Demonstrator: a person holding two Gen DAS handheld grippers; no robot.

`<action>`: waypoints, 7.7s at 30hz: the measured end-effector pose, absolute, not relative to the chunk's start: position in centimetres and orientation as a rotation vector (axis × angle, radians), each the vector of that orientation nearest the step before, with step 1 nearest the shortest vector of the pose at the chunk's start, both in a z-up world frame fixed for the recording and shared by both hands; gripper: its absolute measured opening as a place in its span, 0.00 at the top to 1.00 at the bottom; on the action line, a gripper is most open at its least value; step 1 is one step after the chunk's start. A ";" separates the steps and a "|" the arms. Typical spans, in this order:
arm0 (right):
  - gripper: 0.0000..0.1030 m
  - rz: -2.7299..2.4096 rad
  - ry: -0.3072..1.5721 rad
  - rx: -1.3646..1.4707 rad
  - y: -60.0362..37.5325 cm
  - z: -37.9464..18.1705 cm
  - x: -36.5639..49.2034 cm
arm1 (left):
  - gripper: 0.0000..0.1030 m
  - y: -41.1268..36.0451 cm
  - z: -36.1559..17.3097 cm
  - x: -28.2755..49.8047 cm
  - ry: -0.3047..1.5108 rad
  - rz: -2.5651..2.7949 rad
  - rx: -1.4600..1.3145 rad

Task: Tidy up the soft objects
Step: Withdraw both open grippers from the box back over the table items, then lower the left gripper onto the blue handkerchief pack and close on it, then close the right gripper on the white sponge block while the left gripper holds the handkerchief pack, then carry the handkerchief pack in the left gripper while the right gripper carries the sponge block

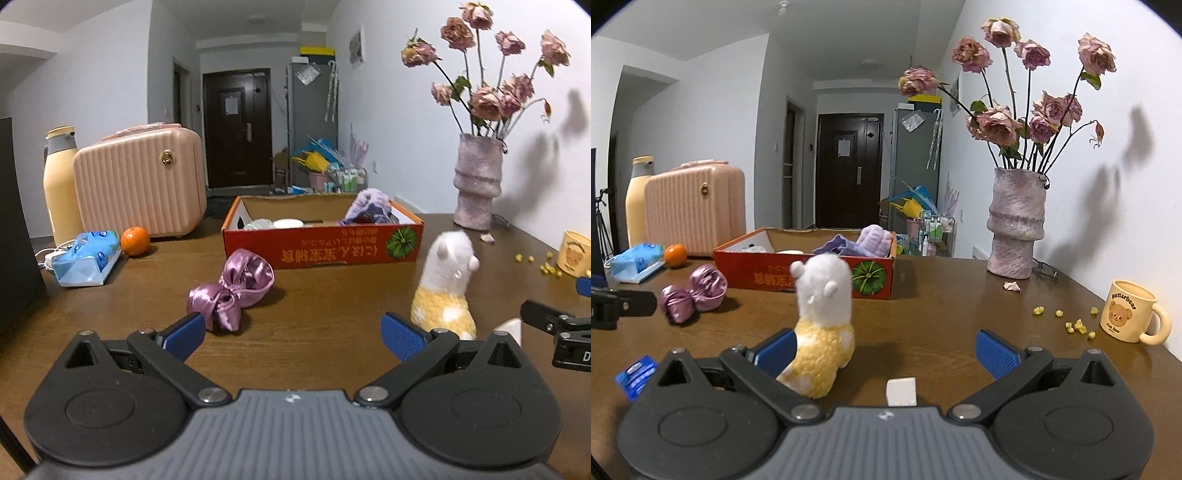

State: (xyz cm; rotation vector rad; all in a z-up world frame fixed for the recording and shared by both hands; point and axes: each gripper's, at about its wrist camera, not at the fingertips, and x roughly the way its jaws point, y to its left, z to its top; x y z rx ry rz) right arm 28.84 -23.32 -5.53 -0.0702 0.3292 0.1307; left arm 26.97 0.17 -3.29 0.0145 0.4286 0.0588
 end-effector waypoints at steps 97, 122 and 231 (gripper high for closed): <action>0.37 0.088 0.640 -0.085 -24.3 -10.7 36.7 | 0.27 3.6 -6.3 26.0 0.437 0.011 -0.143; 0.82 0.133 0.515 -0.046 -24.7 -9.2 34.0 | 0.27 4.2 -6.6 26.5 0.461 0.044 -0.172; 0.82 0.416 0.241 -0.120 -15.5 -5.3 63.7 | 0.27 0.6 -4.9 59.7 0.331 0.270 -0.110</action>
